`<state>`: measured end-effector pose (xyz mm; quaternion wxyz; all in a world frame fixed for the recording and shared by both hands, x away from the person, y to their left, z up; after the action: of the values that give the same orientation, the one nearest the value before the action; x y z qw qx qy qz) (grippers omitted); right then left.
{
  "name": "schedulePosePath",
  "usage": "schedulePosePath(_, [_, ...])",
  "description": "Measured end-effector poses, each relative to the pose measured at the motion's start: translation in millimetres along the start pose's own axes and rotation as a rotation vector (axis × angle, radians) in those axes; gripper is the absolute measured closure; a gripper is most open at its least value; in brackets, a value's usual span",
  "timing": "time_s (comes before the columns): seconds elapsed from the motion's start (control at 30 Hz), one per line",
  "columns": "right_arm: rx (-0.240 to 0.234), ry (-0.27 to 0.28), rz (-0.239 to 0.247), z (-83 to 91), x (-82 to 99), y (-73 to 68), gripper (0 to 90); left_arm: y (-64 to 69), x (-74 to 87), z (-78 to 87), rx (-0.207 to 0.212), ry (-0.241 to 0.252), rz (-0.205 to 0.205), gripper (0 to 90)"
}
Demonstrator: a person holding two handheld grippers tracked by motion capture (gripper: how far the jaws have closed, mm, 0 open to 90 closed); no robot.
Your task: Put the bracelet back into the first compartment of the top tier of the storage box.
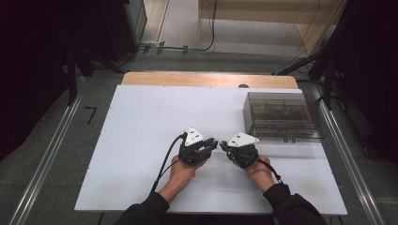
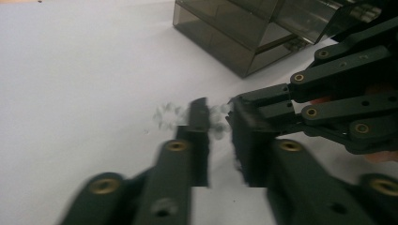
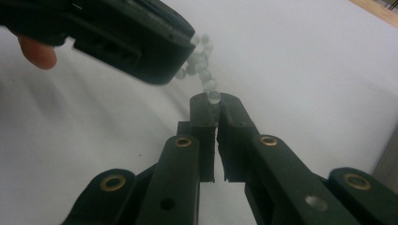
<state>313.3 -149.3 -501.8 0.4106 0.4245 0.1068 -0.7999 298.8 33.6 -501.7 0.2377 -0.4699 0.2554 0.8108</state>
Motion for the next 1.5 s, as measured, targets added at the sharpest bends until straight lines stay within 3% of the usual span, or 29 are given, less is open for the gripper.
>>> schedulePosePath(0.07, [0.005, 0.004, -0.010, 1.3, -0.2, 1.6, 83.4, -0.2, -0.1, 0.1, -0.004, -0.002, 0.001, 59.6])
schedulePosePath(0.3, [0.016, 0.045, -0.032, 9.7, -3.1, 5.1, 83.4, -2.3, 0.5, -0.6, -0.034, -0.015, 0.011, 41.5])
schedulePosePath(0.7, [0.035, 0.119, -0.072, 31.9, -10.9, 13.1, 83.4, -7.3, 0.0, 1.3, -0.103, -0.023, 0.003, 24.5])
schedulePosePath(0.9, [0.032, 0.143, -0.084, 41.4, -12.3, 17.0, 83.3, -13.0, -0.9, 5.5, -0.151, -0.025, 0.009, 20.3])
schedulePosePath(1.03, [0.033, 0.157, -0.104, 47.6, -12.5, 21.6, 83.3, -21.5, -3.6, 12.9, -0.179, -0.015, 0.038, 18.7])
schedulePosePath(1.3, [0.050, 0.175, -0.140, 58.0, -10.3, 33.7, 83.3, -33.1, -4.6, 20.0, -0.207, -0.016, 0.075, 14.4])
schedulePosePath(1.5, [0.073, 0.190, -0.170, 67.2, -7.1, 44.6, 83.1, -37.4, -5.0, 23.7, -0.242, -0.011, 0.080, 13.9])
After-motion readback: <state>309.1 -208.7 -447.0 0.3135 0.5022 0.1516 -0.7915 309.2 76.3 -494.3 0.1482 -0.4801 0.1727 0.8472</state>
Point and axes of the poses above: each handheld gripper's, and its own axes: z roughly backward along the jaws, x roughly out of its underside, y roughly to its right, the point moved 1 cm from there along -z, roughly forward along the jaws
